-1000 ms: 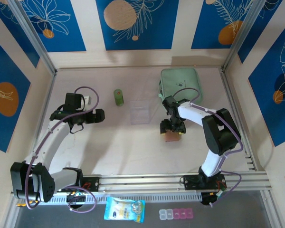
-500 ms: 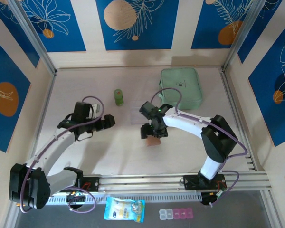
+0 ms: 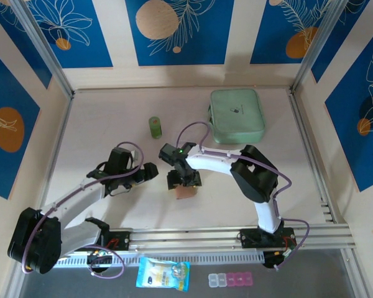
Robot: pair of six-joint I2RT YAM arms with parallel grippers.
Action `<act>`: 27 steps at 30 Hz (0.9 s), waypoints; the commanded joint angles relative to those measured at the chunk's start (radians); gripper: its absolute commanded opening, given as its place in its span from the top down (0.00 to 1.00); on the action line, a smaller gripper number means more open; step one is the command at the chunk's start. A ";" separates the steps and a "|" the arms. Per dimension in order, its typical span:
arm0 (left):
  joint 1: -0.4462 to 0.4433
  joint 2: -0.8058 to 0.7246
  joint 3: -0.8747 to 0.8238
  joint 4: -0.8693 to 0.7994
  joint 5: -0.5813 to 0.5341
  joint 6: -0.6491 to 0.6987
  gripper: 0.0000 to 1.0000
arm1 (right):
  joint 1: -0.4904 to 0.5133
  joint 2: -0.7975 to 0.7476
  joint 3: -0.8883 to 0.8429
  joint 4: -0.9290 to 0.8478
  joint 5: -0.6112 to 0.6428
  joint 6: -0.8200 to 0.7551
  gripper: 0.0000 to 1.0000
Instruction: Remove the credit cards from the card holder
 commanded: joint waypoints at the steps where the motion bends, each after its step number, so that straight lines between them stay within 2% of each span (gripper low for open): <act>1: -0.009 0.020 -0.014 0.044 0.001 -0.025 0.08 | 0.006 0.007 0.017 -0.020 -0.008 0.044 0.16; 6: -0.030 0.037 0.005 0.054 0.020 -0.048 0.11 | 0.002 -0.036 0.002 -0.021 -0.001 0.047 0.11; 12: -0.069 0.051 -0.014 0.177 0.076 -0.118 0.23 | -0.007 -0.159 -0.058 0.005 -0.010 0.016 0.11; 17: -0.107 0.070 -0.012 0.234 0.067 -0.170 0.52 | -0.027 -0.224 -0.094 -0.005 -0.014 -0.013 0.16; 21: -0.141 0.118 -0.020 0.327 0.096 -0.228 0.72 | -0.040 -0.235 -0.115 0.007 -0.042 -0.043 0.27; 23: -0.156 0.147 -0.027 0.381 0.111 -0.256 0.79 | -0.044 -0.233 -0.117 0.011 -0.048 -0.050 0.32; 25: -0.173 0.173 -0.035 0.431 0.113 -0.284 0.80 | -0.046 -0.229 -0.120 0.023 -0.058 -0.056 0.36; 27: -0.193 0.201 -0.044 0.480 0.114 -0.312 0.86 | -0.047 -0.218 -0.118 0.028 -0.064 -0.058 0.40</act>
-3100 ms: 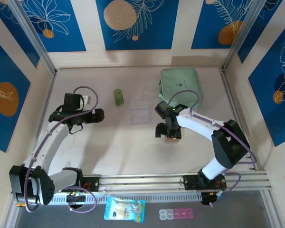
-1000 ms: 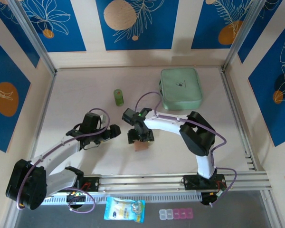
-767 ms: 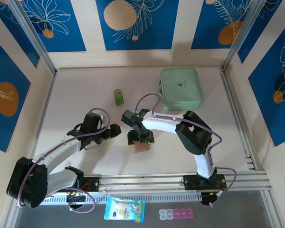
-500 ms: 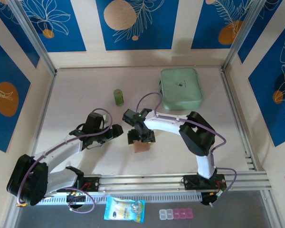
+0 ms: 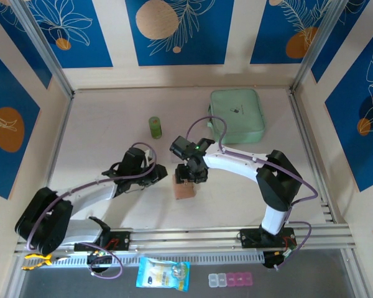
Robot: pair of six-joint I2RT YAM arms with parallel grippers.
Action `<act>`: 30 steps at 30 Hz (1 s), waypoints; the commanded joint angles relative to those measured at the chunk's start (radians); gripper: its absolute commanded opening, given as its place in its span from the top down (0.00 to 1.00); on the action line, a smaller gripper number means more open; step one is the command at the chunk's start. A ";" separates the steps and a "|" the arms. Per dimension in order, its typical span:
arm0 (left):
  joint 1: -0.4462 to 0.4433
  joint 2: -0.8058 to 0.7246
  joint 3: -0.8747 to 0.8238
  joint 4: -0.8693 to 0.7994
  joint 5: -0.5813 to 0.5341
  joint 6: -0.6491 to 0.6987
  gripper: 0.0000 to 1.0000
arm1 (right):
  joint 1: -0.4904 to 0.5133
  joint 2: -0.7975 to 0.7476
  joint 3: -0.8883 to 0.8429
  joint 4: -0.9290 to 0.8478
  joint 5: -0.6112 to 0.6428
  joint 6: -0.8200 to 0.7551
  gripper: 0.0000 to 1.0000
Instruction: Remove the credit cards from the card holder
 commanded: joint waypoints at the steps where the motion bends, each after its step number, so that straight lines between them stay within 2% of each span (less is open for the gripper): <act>1: -0.032 0.043 -0.026 0.137 0.031 -0.077 0.88 | -0.004 0.014 -0.007 0.004 -0.037 -0.016 0.42; 7: -0.063 0.104 -0.067 0.258 0.037 -0.151 1.00 | -0.008 0.052 0.001 0.011 -0.043 -0.026 0.52; 14: -0.080 0.167 -0.086 0.362 0.079 -0.182 1.00 | -0.011 0.090 0.020 0.005 -0.044 -0.030 0.61; 26: -0.085 0.210 -0.090 0.356 0.111 -0.185 1.00 | -0.013 0.139 0.052 -0.002 -0.043 -0.038 0.64; 30: -0.085 0.228 -0.077 0.291 0.105 -0.164 1.00 | -0.011 0.135 0.051 0.013 -0.061 -0.038 0.63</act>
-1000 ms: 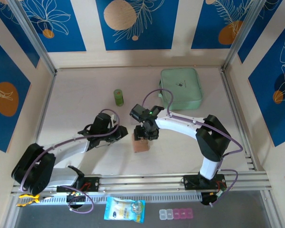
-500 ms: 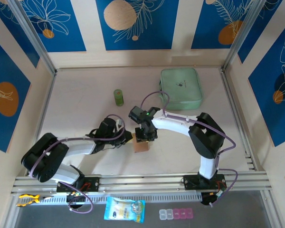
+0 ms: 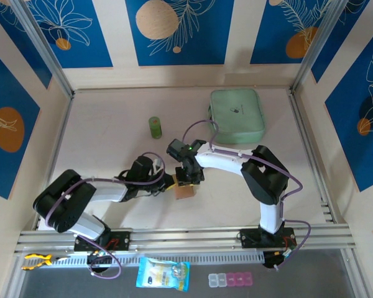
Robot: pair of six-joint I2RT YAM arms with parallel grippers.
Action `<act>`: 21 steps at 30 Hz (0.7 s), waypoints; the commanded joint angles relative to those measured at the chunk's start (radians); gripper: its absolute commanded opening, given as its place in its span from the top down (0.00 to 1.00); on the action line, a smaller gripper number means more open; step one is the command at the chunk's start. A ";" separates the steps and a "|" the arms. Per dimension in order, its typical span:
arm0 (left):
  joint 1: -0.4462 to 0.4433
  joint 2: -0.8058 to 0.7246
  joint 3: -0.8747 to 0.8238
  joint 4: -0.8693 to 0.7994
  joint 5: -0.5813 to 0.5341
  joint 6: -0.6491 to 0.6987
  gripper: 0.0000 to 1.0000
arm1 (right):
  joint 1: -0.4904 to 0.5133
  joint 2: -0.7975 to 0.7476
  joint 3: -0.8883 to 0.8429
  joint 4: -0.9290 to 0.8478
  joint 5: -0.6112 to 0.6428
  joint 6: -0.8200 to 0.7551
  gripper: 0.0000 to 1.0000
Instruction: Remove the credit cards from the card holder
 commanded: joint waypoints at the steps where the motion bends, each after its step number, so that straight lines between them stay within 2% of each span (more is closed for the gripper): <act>1: -0.011 0.021 0.019 -0.061 0.021 0.023 1.00 | -0.002 0.009 0.023 -0.005 -0.032 -0.006 0.62; 9: -0.011 0.035 0.032 -0.134 -0.005 0.056 1.00 | -0.001 0.025 0.030 -0.001 -0.039 -0.011 0.55; 21: -0.008 0.060 0.037 -0.149 -0.010 0.064 1.00 | 0.017 0.097 0.049 -0.055 0.008 -0.007 0.54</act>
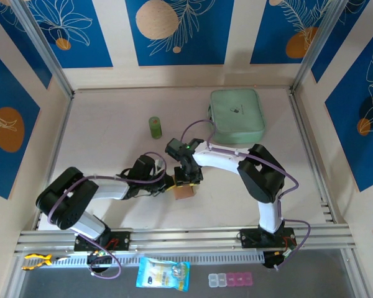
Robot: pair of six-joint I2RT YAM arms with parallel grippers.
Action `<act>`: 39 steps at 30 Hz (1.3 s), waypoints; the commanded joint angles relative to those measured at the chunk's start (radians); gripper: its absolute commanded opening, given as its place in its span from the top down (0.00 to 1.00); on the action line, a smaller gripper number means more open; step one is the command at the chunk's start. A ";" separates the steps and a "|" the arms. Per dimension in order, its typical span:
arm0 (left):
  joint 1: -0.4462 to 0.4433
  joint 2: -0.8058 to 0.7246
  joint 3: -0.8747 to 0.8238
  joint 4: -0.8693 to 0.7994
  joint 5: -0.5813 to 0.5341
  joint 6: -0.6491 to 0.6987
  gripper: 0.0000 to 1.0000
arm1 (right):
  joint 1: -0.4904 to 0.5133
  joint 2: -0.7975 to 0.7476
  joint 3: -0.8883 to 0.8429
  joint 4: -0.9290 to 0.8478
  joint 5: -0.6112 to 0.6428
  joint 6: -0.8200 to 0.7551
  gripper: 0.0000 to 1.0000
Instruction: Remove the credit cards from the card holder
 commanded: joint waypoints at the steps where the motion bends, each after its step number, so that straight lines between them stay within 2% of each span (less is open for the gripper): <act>1: -0.007 0.033 0.002 -0.074 -0.008 0.020 1.00 | 0.016 0.058 0.010 -0.031 0.028 0.000 0.54; 13: -0.006 0.047 0.019 -0.103 -0.008 0.029 1.00 | 0.025 0.074 0.021 -0.053 0.066 -0.004 0.62; 24: -0.003 0.059 0.022 -0.121 -0.013 0.039 1.00 | 0.003 0.042 0.005 -0.039 0.056 -0.001 0.75; 30: -0.003 0.056 0.029 -0.137 -0.016 0.047 1.00 | -0.015 0.000 -0.008 -0.032 0.055 -0.006 0.77; 39: -0.003 0.029 0.052 -0.190 -0.023 0.071 1.00 | -0.026 -0.045 -0.018 -0.051 0.095 -0.003 0.69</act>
